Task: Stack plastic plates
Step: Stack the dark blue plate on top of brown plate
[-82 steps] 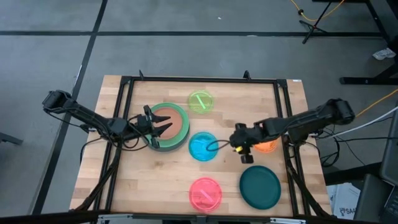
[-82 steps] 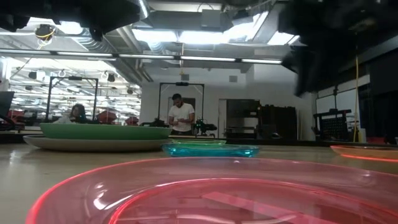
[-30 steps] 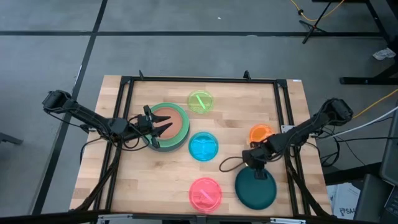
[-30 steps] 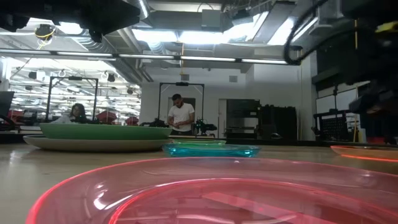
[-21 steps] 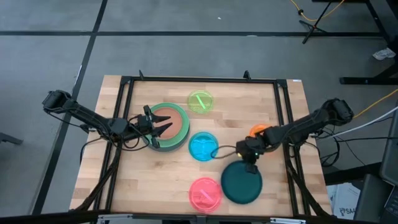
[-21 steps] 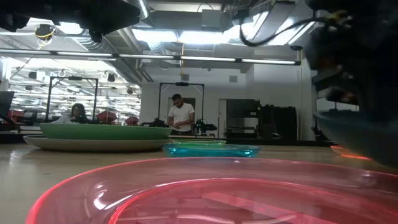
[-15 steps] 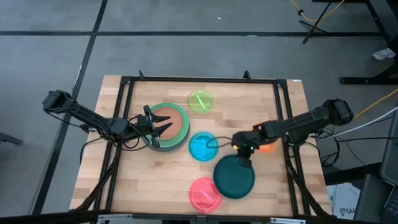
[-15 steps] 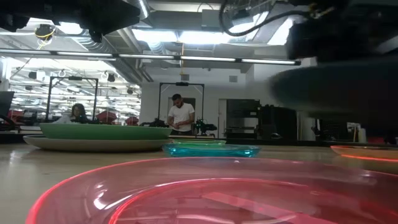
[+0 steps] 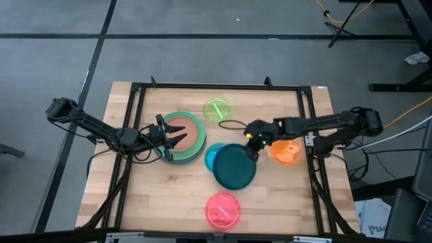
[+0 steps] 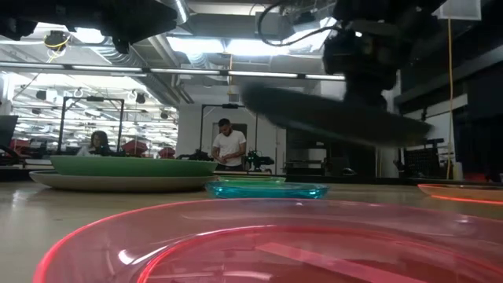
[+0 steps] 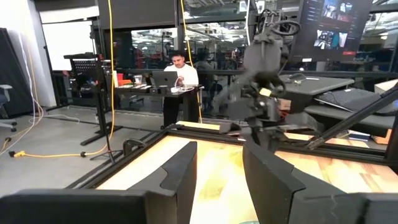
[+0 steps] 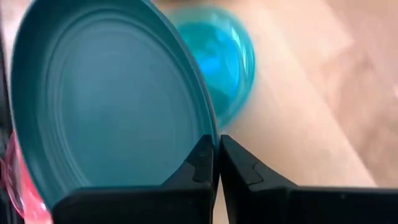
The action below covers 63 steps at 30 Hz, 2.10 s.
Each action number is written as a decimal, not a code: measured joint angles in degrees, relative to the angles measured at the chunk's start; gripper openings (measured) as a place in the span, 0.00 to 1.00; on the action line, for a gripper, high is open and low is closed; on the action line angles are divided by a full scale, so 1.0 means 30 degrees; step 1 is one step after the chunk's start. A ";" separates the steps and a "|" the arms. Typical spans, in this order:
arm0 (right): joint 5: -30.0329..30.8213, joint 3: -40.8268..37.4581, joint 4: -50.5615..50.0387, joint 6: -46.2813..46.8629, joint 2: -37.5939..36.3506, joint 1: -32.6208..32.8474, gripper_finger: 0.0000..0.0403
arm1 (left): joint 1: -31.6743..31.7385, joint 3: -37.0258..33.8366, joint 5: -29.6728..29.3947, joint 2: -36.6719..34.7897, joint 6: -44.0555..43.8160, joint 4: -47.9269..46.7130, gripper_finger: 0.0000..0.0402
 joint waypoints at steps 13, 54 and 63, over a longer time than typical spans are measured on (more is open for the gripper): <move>0.0801 0.0002 0.6015 -0.0577 0.0875 -0.2048 0.01 | 0.0058 0.0007 0.0007 -0.0007 -0.0370 0.0022 0.31; 0.1473 0.9441 1.4000 -0.1457 1.3874 -0.4553 0.01 | 0.0051 0.0022 0.1508 -0.0007 0.0164 0.0721 0.31; 0.0729 1.0775 1.3429 -0.1301 1.5505 -0.4539 0.01 | 0.0051 0.0015 0.1502 -0.0007 0.0169 0.0714 0.31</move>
